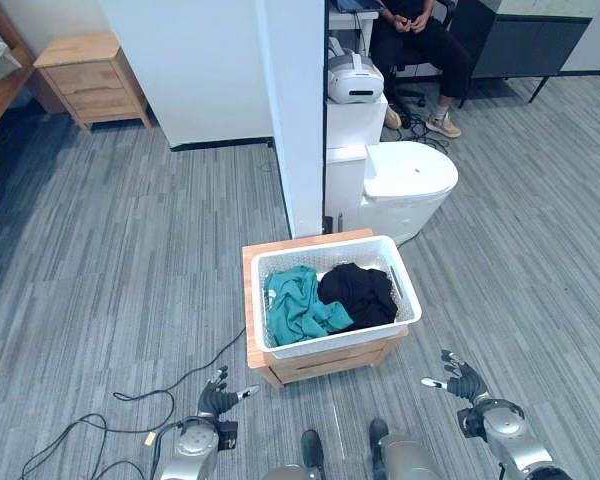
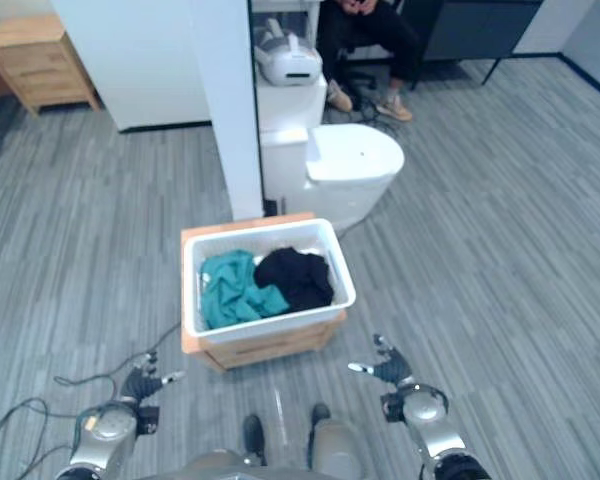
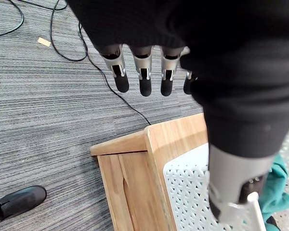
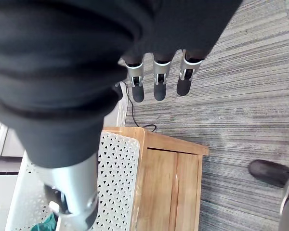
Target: Grab the laundry basket,head to the washer,open it,put in the laundry and shut it.
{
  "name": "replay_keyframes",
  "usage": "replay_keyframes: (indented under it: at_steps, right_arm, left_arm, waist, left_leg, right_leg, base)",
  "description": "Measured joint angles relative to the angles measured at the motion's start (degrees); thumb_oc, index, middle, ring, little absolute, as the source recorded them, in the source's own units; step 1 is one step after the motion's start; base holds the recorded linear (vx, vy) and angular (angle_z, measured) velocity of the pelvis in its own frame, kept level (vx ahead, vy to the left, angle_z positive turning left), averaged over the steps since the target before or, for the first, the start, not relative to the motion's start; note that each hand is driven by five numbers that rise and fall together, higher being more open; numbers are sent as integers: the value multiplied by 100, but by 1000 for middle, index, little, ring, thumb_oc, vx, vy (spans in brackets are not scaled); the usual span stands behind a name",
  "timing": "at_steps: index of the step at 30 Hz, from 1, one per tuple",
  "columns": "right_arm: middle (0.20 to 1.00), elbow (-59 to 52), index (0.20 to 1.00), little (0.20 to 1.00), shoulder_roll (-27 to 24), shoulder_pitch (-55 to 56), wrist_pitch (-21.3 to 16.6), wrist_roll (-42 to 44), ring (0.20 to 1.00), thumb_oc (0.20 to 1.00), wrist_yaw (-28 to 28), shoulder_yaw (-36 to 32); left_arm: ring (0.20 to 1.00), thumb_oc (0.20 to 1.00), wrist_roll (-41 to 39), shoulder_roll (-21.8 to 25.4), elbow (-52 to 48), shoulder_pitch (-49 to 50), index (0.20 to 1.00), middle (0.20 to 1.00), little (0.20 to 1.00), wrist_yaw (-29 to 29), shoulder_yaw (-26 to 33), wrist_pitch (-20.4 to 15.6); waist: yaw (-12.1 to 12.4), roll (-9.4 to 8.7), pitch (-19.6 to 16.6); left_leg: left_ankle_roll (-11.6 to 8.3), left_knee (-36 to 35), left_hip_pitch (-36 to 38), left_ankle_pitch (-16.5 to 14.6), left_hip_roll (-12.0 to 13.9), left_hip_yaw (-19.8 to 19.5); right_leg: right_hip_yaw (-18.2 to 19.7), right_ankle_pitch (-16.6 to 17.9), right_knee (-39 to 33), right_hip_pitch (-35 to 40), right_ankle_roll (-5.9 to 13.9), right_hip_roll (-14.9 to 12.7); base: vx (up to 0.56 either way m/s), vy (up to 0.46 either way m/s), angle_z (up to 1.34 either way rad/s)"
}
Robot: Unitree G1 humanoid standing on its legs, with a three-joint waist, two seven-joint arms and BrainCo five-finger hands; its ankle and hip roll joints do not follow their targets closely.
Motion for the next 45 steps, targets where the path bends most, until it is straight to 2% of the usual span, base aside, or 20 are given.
replay_keyframes:
  at_steps: [4,6,7,8,10,16,18,21,24,27,31,32,33,34,35,36,42,45]
  right_arm:
    - [1000,-342,1000,1000,-163,64,11,-208,1000,1000,-35,-13]
    - [1000,-563,1000,1000,-259,80,-32,-293,1000,1000,-49,-24]
    - [1000,-704,1000,1000,-369,-80,-30,-378,1000,1000,-107,-25]
    - [1000,-710,1000,1000,-430,-108,-31,-454,1000,1000,-117,-26]
    - [1000,-702,1000,1000,-512,-235,-24,-468,1000,1000,-152,-27]
    - [1000,-658,1000,1000,-573,-1275,-4,-455,1000,1000,-382,262]
    - [1000,-491,1000,1000,-560,-1682,-10,-450,1000,1000,-509,344]
    - [1000,302,1000,1000,-339,-2514,-8,-386,1000,1000,-871,481]
    - [1000,1027,1000,1000,-181,-3706,-9,-182,1000,1000,-1218,614]
    - [1000,1760,1000,1000,-27,-4406,5,56,1000,1000,-1400,708]
    - [1000,1918,1000,1000,7,-4669,-119,376,1000,1000,-1460,950]
    - [1000,2256,1000,1000,57,-4918,-136,472,1000,1000,-1498,1127]
    - [827,2289,827,827,83,-4981,-110,490,827,827,-1497,1148]
    - [467,2341,467,467,136,-4972,-113,512,467,467,-1500,1133]
    - [297,2341,297,297,136,-4972,-113,512,297,297,-1500,1133]
    - [200,2395,200,200,206,-4950,-215,687,200,200,-1498,1106]
    - [200,1726,200,200,208,-4327,-179,856,200,200,-1526,1085]
    - [200,782,200,200,-97,-3565,6,835,200,200,-1625,1008]
  left_arm:
    - [1000,1000,15,9,-585,261,1000,1000,1000,10,137,-1]
    - [1000,1000,16,12,-747,304,1000,1000,1000,19,188,-36]
    - [1000,1000,20,8,-877,271,1000,1000,1000,48,199,-46]
    - [1000,1000,21,5,-895,206,1000,1000,1000,71,199,-48]
    - [1000,1000,43,8,-982,-3,1000,1000,1000,197,202,-54]
    - [1000,1000,531,76,-788,-1139,1000,1000,1000,878,118,-44]
    - [1000,1000,536,86,-489,-1601,1000,1000,1000,1092,37,-31]
    - [1000,1000,528,118,-44,-2120,1000,1000,1000,1420,-164,-37]
    - [1000,1000,499,129,667,-3203,1000,1000,1000,1672,-396,-40]
    - [1000,1000,406,122,1509,-3911,1000,1000,1000,1808,-589,-35]
    - [1000,1000,262,125,2117,-4176,1000,1000,1000,1972,-995,-56]
    - [1000,1000,249,154,2246,-4343,1000,1000,1000,2016,-1192,-113]
    - [1000,1000,250,178,2230,-4374,1000,1000,1000,1980,-1266,-105]
    - [812,812,248,106,2229,-4401,812,812,812,1962,-1299,-102]
    - [545,545,248,106,2229,-4401,545,545,545,1962,-1299,-102]
    - [200,200,250,180,2124,-4390,200,200,200,1988,-1333,-112]
    - [200,200,238,215,1381,-4048,200,200,200,1845,-1341,-100]
    - [200,200,270,300,253,-3322,200,200,200,1843,-1195,11]
  waist:
    - [48,37,-19]
    - [49,56,-33]
    - [98,93,-42]
    - [117,99,-41]
    - [142,119,-44]
    - [146,219,-27]
    - [144,263,0]
    - [141,268,78]
    - [138,267,546]
    - [137,246,1028]
    - [109,243,1173]
    - [149,249,1213]
    - [151,245,1214]
    - [146,236,1218]
    - [146,236,1218]
    - [151,228,1216]
    - [156,206,1210]
    - [153,174,1197]
  left_leg:
    - [-268,2,151,-28,203,-212]
    - [-283,4,176,-6,279,-243]
    - [-292,4,227,-9,393,-282]
    - [-300,4,249,-14,413,-342]
    - [-350,5,255,27,480,-401]
    - [-394,3,141,48,561,-405]
    - [-459,2,-75,87,542,-401]
    - [-445,5,-523,218,497,-375]
    - [-429,7,-1205,495,413,-369]
    - [-470,5,-1434,544,419,-381]
    - [-454,6,-1581,558,426,-377]
    - [-455,6,-1590,556,422,-372]
    - [-458,5,-1593,552,421,-375]
    - [-468,5,-1600,545,420,-377]
    - [-468,5,-1600,545,420,-377]
    - [-467,5,-1625,545,406,-382]
    - [-462,5,-1609,544,384,-398]
    - [-430,5,-1407,513,382,-397]
  right_leg:
    - [-188,833,-819,559,-216,182]
    - [-284,1000,-1116,740,-298,264]
    - [-374,1189,-1636,1083,-401,391]
    - [-396,1244,-1794,1172,-428,425]
    - [-473,1284,-1769,1218,-487,479]
    - [-531,1280,-1797,1113,-484,557]
    - [-522,1292,-1772,896,-451,533]
    - [-462,1438,-1766,415,-382,496]
    - [-435,1725,-1762,-273,-390,427]
    - [-439,1799,-1762,-500,-397,429]
    - [-444,1808,-1762,-650,-411,433]
    - [-436,1816,-1762,-667,-424,434]
    - [-441,1804,-1762,-667,-410,432]
    - [-440,1789,-1763,-670,-419,431]
    - [-440,1789,-1763,-670,-419,431]
    - [-439,1780,-1763,-687,-439,417]
    - [-474,1798,-1762,-641,-462,392]
    - [-475,1800,-1762,-432,-466,392]
  base:
    - [115,-141,24]
    - [128,-154,14]
    - [34,-61,11]
    - [14,-46,16]
    - [-11,-73,13]
    - [-55,-13,3]
    - [-237,-3,1]
    - [-278,7,-9]
    - [-172,3,0]
    - [-53,-11,3]
    - [-27,-8,-2]
    - [0,0,0]
    - [0,0,0]
    - [12,-9,4]
    - [15,-3,6]
    - [22,-13,5]
    - [40,-20,5]
    - [53,-27,1]
